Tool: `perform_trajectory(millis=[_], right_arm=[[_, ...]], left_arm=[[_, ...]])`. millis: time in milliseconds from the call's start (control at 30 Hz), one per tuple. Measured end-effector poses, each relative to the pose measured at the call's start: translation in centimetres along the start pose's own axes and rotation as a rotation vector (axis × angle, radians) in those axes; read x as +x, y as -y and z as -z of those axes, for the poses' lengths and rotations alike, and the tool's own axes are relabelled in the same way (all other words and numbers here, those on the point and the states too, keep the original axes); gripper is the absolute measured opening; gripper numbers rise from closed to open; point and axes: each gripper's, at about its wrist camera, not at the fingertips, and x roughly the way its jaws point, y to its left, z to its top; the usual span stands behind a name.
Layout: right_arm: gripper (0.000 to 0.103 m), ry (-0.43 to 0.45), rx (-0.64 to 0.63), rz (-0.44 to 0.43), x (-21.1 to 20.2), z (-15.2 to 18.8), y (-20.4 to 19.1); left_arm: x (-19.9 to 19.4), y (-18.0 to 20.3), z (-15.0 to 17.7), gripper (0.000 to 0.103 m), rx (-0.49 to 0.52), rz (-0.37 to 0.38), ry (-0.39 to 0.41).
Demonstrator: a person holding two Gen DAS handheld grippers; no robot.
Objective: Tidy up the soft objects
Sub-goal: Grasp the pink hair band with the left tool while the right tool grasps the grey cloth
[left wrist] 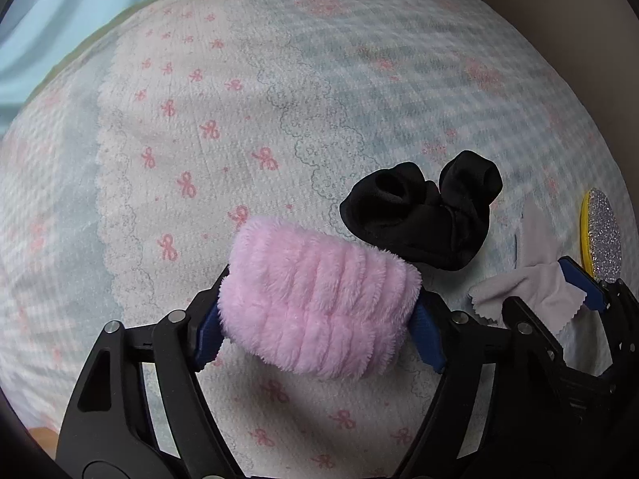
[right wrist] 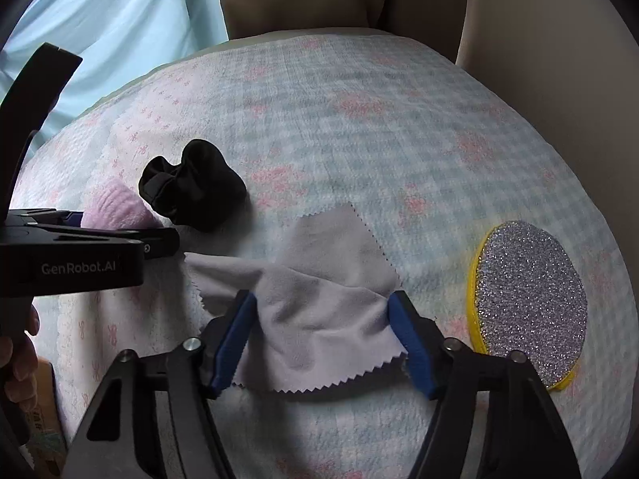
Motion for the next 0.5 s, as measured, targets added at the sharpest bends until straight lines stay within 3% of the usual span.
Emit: perform_trajectory(millis=[233, 500], right_arm=[[0.021, 0.010, -0.012, -0.020, -0.3, -0.1, -0.1], [0.013, 0.016, -0.006, -0.055, -0.7, -0.4, -0.3]], left_arm=[[-0.7, 0.1, 0.4, 0.044, 0.024, 0.001, 0.026], [-1.6, -0.1, 0.0, 0.031, 0.010, -0.006, 0.041]])
